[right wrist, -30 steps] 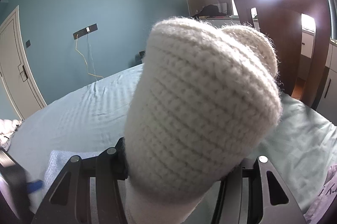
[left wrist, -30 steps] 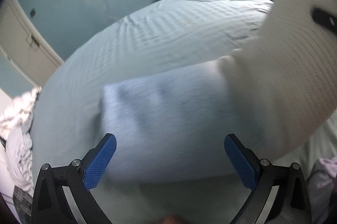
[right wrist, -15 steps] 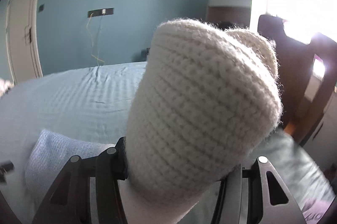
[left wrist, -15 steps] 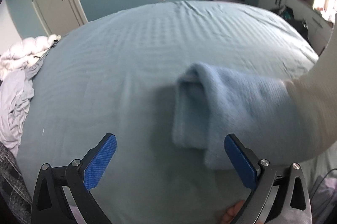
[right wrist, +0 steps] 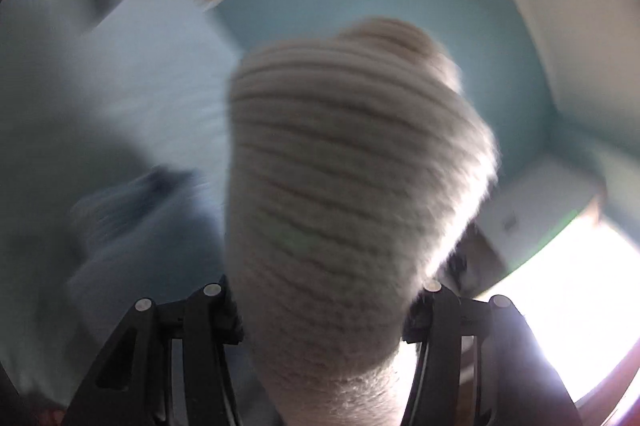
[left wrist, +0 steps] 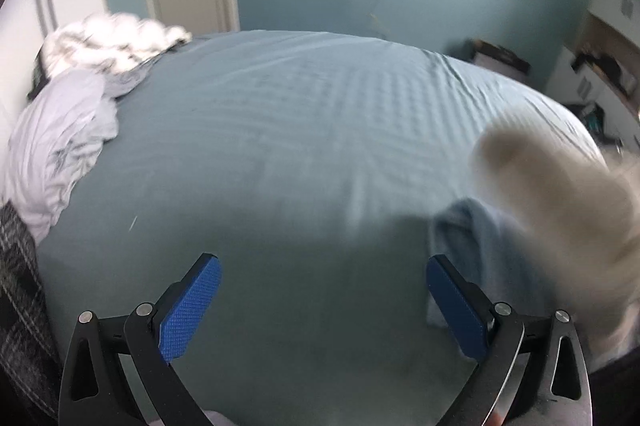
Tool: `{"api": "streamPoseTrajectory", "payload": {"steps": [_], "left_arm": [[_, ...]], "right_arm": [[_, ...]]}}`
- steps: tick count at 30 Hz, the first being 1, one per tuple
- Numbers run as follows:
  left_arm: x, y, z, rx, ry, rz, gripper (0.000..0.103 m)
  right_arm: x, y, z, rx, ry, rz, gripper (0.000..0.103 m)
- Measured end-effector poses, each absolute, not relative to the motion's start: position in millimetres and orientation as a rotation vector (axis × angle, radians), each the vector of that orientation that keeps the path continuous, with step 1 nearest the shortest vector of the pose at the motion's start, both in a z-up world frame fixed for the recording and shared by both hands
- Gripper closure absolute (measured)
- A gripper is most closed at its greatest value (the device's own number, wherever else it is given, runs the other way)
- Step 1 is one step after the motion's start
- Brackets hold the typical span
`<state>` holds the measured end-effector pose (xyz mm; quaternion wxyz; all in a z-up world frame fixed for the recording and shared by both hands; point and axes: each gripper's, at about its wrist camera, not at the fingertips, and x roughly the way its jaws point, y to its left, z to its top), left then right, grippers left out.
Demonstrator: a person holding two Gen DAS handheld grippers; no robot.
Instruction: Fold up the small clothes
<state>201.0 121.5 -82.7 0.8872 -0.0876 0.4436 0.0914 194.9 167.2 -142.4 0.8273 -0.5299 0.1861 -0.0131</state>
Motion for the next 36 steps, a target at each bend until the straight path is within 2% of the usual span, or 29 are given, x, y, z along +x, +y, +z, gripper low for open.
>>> {"api": "streamPoseTrajectory", "payload": {"steps": [2, 4, 6, 8, 10, 11, 12, 13, 17, 21, 26, 28, 29, 31, 36], "left_arm": [[200, 134, -84, -0.235, 0.925, 0.200, 0.000], [200, 141, -86, -0.275, 0.926, 0.203, 0.000], [199, 147, -87, -0.308, 0.930, 0.200, 0.000], [199, 149, -87, -0.318, 0.931, 0.194, 0.000], [200, 146, -87, -0.311, 0.930, 0.190, 0.000], [200, 145, -86, -0.304, 0.927, 0.187, 0.000], [200, 142, -85, -0.295, 0.924, 0.183, 0.000], [199, 138, -85, -0.284, 0.922, 0.178, 0.000], [199, 120, -79, -0.251, 0.880, 0.149, 0.000], [203, 76, -67, -0.206, 0.826, 0.024, 0.000], [206, 5, -72, -0.019, 0.832, -0.128, 0.000], [208, -22, -85, 0.087, 0.864, -0.139, 0.000], [210, -30, -93, 0.127, 0.885, -0.127, 0.000], [213, -36, -111, 0.178, 0.930, -0.076, 0.000], [221, -23, -128, 0.034, 1.005, -0.160, 0.000]], "right_arm": [[198, 178, -185, -1.283, 0.449, -0.012, 0.052], [186, 182, -217, -1.437, 0.310, -0.063, 0.051], [181, 180, -217, -1.432, 0.290, -0.064, 0.050], [185, 178, -207, -1.426, 0.354, -0.080, 0.046], [182, 174, -184, -1.364, 0.473, -0.015, 0.034], [178, 170, -165, -1.297, 0.553, 0.064, 0.029], [172, 165, -147, -1.220, 0.607, 0.136, 0.016], [165, 160, -130, -1.147, 0.633, 0.189, 0.014], [143, 115, -66, -0.853, 0.670, 0.296, 0.013], [160, 25, -26, -0.439, 0.743, 0.196, 0.012], [195, -76, -51, 0.170, 0.960, 0.193, 0.012], [204, -83, -69, 0.296, 1.030, 0.222, 0.012], [203, -78, -75, 0.341, 1.037, 0.244, 0.012], [201, -77, -92, 0.353, 1.045, 0.236, 0.001], [197, -94, -115, 0.333, 1.087, 0.201, 0.001]]}}
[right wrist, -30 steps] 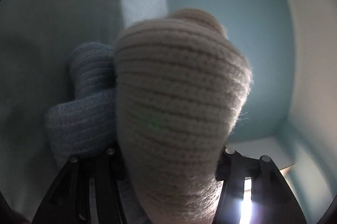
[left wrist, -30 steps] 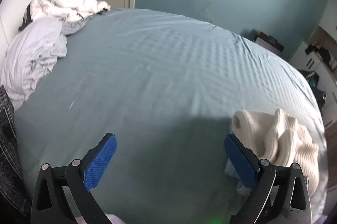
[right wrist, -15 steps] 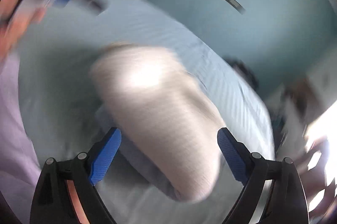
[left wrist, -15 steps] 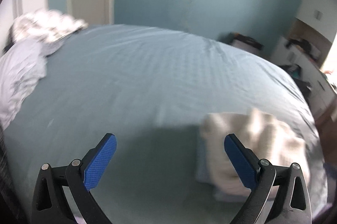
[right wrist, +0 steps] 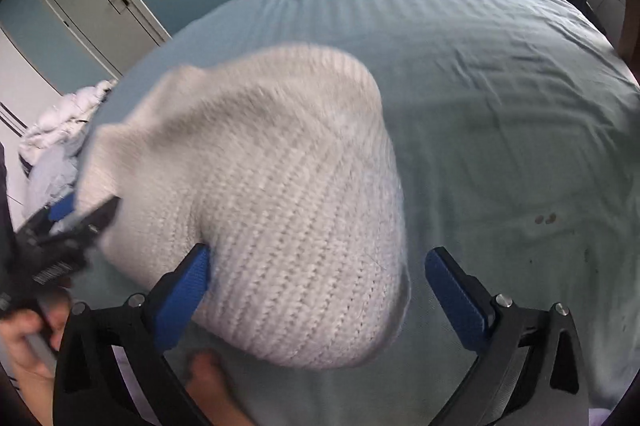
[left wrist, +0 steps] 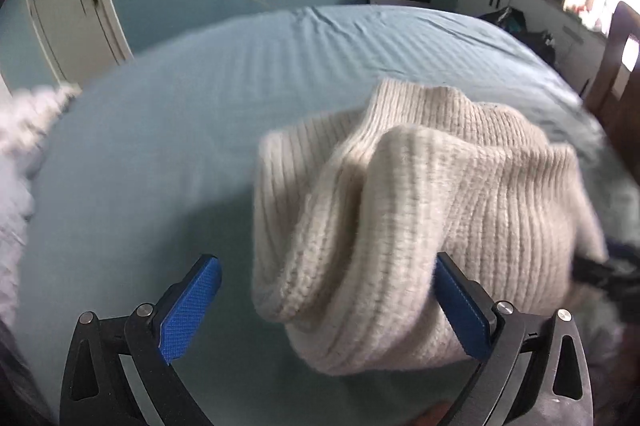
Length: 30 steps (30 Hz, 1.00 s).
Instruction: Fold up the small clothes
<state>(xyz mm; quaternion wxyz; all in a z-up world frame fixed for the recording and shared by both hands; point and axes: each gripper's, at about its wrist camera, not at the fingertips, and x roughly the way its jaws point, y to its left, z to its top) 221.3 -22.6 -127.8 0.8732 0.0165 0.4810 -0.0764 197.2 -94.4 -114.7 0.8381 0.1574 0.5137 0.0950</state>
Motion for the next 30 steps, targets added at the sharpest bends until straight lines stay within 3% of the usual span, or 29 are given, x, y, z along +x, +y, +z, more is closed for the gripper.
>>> {"api": "streamPoseTrajectory", "payload": {"steps": [5, 13, 22, 24, 30], "left_arm": [[223, -17, -122, -0.088, 1.062, -0.238, 0.000], [206, -48, -110, 0.205, 0.896, -0.096, 0.000], [209, -39, -114, 0.128, 0.927, -0.105, 0.000], [213, -36, -116, 0.101, 0.939, -0.115, 0.000], [214, -35, -115, 0.058, 0.945, -0.139, 0.000]], "right_arm": [[203, -110, -105, 0.354, 1.077, 0.198, 0.001], [167, -99, -60, 0.167, 0.855, 0.102, 0.001], [172, -62, -103, -0.324, 0.874, 0.081, 0.001], [172, -63, -111, -0.405, 0.864, -0.014, 0.006], [174, -93, -102, -0.274, 0.811, -0.102, 0.008]]}}
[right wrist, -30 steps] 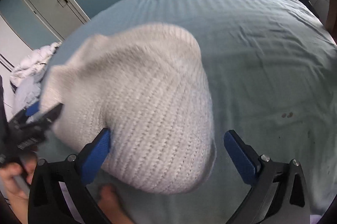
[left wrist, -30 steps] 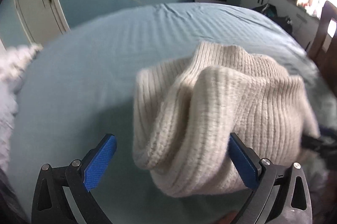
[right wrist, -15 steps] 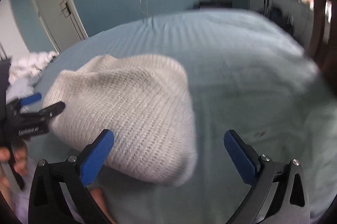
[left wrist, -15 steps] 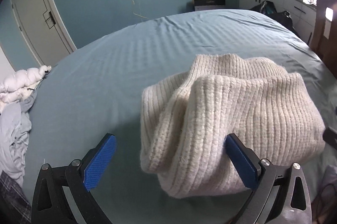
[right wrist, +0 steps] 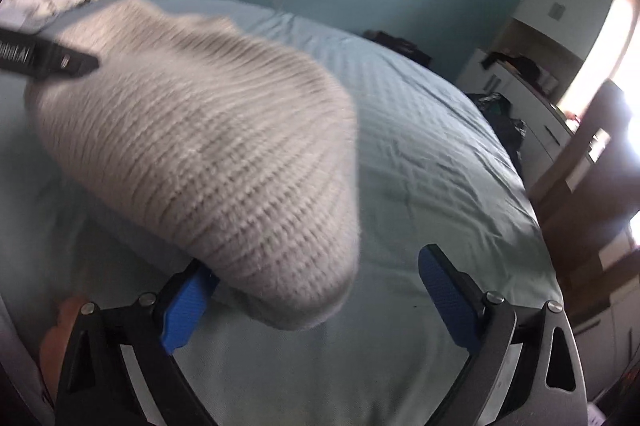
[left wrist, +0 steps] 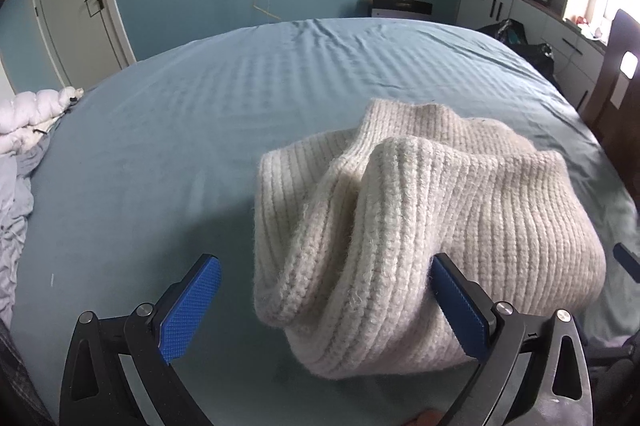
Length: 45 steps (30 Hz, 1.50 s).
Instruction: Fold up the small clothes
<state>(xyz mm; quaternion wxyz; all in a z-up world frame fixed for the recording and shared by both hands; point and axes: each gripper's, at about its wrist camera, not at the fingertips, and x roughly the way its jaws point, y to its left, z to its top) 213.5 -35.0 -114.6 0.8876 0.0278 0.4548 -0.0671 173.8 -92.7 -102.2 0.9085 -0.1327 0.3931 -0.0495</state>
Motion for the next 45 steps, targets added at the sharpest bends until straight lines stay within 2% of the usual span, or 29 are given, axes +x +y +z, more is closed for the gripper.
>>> {"api": "streamPoseTrajectory", "payload": {"steps": [2, 6, 8, 12, 15, 19, 20, 23, 28, 35, 40, 45], "left_arm": [[211, -38, -116, 0.056, 0.953, -0.171, 0.000], [209, -45, -121, 0.057, 0.968, -0.208, 0.000], [209, -45, -121, 0.081, 0.957, -0.159, 0.000], [210, -42, -123, 0.073, 0.964, -0.171, 0.000], [212, -42, -124, 0.078, 0.962, -0.159, 0.000], [210, -44, -126, 0.094, 0.959, -0.156, 0.000], [211, -44, -127, 0.092, 0.964, -0.162, 0.000], [214, -44, -131, 0.056, 0.987, -0.189, 0.000], [216, -43, -134, 0.034, 1.002, -0.200, 0.000], [213, -42, -133, 0.037, 0.993, -0.180, 0.000], [214, -41, -133, 0.019, 1.001, -0.179, 0.000], [219, -39, -125, 0.019, 1.036, -0.203, 0.000]], "right_arm": [[179, -109, -111, -0.215, 0.850, -0.142, 0.008], [206, -143, -138, -0.035, 1.052, -0.119, 0.008], [204, -151, -131, 0.046, 1.094, -0.058, 0.008], [190, -167, -78, 0.258, 0.903, 0.121, 0.007], [216, -174, -67, 0.325, 0.898, 0.116, 0.007], [240, -168, -91, 0.304, 1.009, 0.021, 0.007], [247, -169, -105, 0.300, 1.050, 0.013, 0.003], [237, -169, -120, 0.326, 1.028, 0.012, 0.001], [234, -148, -109, 0.136, 0.979, -0.046, 0.002], [255, -193, -103, 0.409, 1.199, 0.119, 0.001], [238, -224, -83, 0.385, 1.188, 0.134, 0.001], [227, -254, -113, 0.501, 1.214, 0.170, 0.001]]}}
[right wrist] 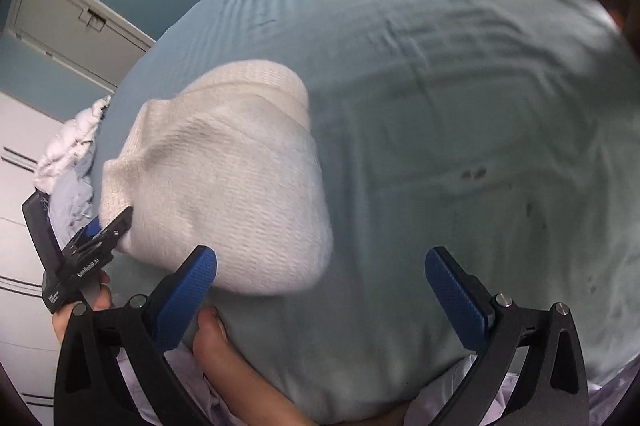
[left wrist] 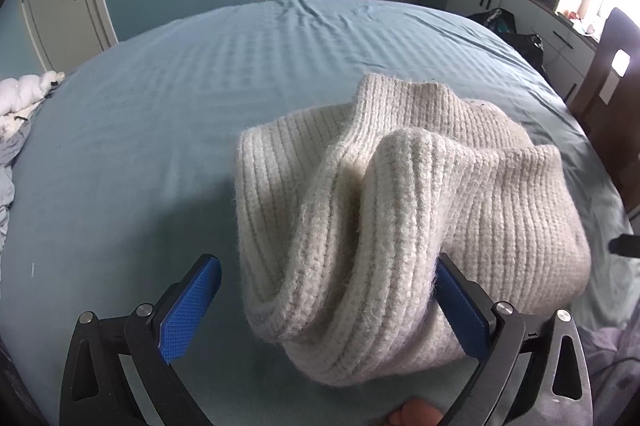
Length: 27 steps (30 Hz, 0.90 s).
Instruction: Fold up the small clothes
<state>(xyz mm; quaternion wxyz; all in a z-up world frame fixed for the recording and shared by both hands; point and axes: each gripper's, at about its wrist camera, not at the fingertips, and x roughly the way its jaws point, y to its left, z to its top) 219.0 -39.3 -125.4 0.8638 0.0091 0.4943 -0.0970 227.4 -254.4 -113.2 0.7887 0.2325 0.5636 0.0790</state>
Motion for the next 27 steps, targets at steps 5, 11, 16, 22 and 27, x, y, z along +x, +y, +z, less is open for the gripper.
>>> {"api": "streamPoseTrajectory", "payload": {"steps": [5, 11, 16, 22, 27], "left_arm": [[223, -8, -99, -0.091, 1.047, -0.269, 0.000], [234, 68, -82, -0.291, 0.980, -0.101, 0.000], [255, 86, -127, -0.355, 1.092, -0.080, 0.000], [276, 75, -174, -0.493, 1.200, -0.227, 0.000], [282, 58, -183, -0.558, 1.222, -0.288, 0.000]], "right_arm": [[222, -274, -153, 0.716, 1.130, 0.145, 0.001], [248, -263, -143, 0.675, 1.049, 0.180, 0.001], [255, -245, -150, 0.626, 1.071, 0.227, 0.001], [258, -254, -154, 0.718, 1.062, 0.270, 0.001], [261, -262, -156, 0.836, 1.034, 0.327, 0.001]]}}
